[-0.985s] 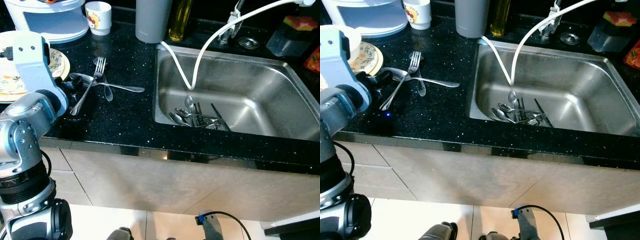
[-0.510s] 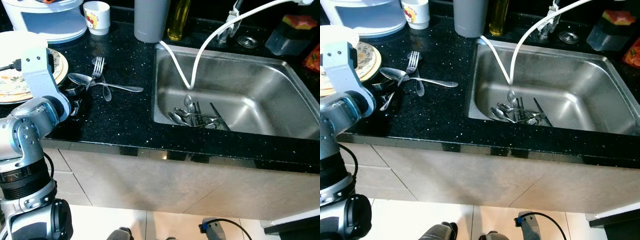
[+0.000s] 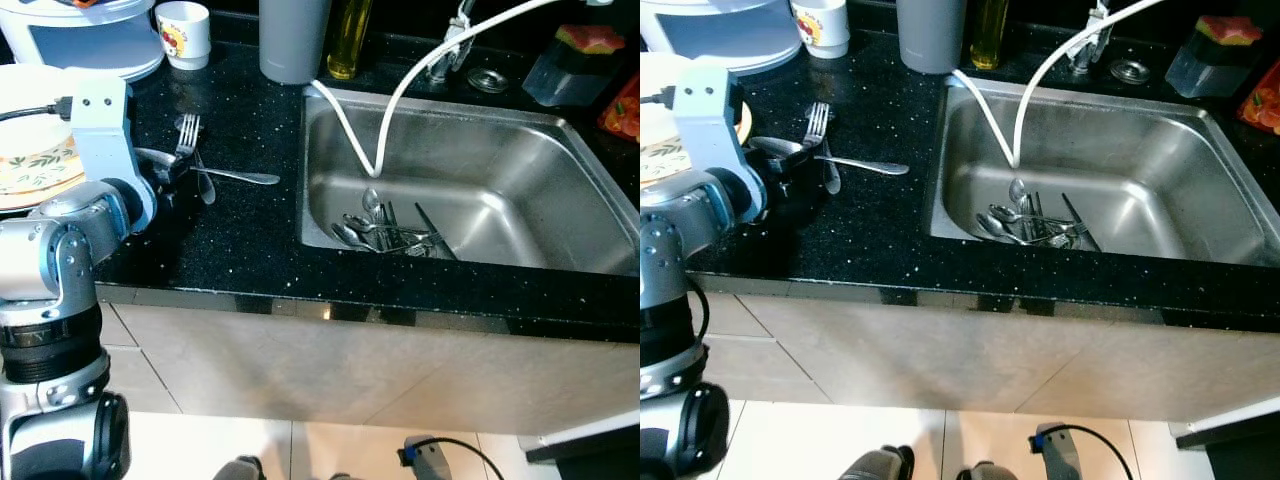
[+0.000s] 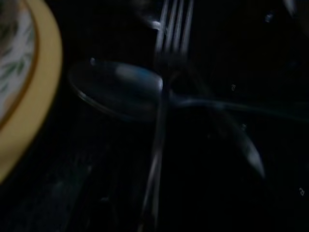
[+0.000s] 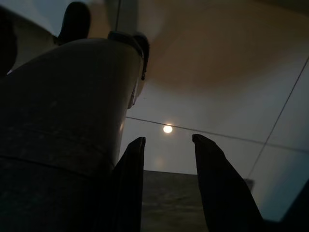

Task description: Kitchen organization

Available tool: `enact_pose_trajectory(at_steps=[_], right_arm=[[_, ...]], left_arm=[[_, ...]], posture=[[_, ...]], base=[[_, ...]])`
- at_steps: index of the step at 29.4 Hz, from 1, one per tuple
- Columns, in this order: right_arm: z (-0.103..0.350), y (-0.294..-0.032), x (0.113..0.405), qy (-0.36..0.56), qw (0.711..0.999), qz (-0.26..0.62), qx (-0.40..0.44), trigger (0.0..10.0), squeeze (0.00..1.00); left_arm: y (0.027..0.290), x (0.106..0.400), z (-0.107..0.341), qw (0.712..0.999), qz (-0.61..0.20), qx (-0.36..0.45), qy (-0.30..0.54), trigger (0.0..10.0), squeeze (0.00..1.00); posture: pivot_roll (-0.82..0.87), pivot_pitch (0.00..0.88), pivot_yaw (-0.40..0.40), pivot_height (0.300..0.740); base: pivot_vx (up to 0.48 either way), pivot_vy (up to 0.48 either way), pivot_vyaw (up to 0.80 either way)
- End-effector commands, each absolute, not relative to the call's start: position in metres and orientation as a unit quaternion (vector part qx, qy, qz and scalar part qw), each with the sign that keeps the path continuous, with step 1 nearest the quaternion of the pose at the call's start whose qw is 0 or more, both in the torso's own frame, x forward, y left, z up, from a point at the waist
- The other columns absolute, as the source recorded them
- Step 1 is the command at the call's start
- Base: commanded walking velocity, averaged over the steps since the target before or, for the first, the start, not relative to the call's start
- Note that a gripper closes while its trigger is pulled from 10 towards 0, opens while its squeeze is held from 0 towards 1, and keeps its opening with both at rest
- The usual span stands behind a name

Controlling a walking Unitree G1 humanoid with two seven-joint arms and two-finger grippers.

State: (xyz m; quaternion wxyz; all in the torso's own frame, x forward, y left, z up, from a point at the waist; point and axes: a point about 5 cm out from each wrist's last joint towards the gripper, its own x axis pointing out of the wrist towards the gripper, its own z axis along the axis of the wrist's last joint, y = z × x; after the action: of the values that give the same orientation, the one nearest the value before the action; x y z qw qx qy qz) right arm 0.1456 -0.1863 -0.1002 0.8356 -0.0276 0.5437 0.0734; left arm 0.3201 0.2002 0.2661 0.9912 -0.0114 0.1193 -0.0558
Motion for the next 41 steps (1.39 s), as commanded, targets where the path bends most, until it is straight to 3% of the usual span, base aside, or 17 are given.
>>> enact_pose_trajectory(at_steps=[1, 8, 39, 40, 41], right_arm=[[-0.105, -0.188, 0.131, 0.569, 0.818, 0.079, -0.030, 10.0, 0.00], [-0.106, -0.187, 0.130, 0.567, 0.820, 0.070, -0.027, 10.0, 0.00], [-0.106, -0.190, 0.130, 0.568, 0.821, 0.042, -0.021, 10.0, 0.00], [-0.106, -0.190, 0.130, 0.568, 0.821, 0.041, -0.021, 10.0, 0.00], [-0.106, -0.190, 0.130, 0.569, 0.821, 0.041, -0.022, 10.0, 0.00]], left_arm=[[0.201, 0.318, 0.257, 0.987, -0.059, -0.002, 0.148, 10.0, 0.00], [0.199, 0.318, 0.256, 0.986, -0.066, 0.005, 0.150, 10.0, 0.00], [0.172, 0.323, 0.246, 0.975, -0.163, 0.025, 0.151, 10.0, 0.00], [0.172, 0.323, 0.243, 0.973, -0.167, 0.023, 0.157, 9.8, 0.00], [0.171, 0.323, 0.241, 0.972, -0.169, 0.023, 0.161, 6.5, 0.00]], posture=[[0.12, 0.153, -0.074, 0.740], [0.12, 0.151, -0.073, 0.740], [0.10, 0.150, -0.065, 0.740], [0.10, 0.150, -0.065, 0.740], [0.10, 0.150, -0.065, 0.740]], base=[[0.000, 0.000, 0.80], [0.000, 0.000, 0.80], [0.000, 0.000, 0.00], [0.000, 0.000, 0.00], [0.000, 0.000, 0.00]])
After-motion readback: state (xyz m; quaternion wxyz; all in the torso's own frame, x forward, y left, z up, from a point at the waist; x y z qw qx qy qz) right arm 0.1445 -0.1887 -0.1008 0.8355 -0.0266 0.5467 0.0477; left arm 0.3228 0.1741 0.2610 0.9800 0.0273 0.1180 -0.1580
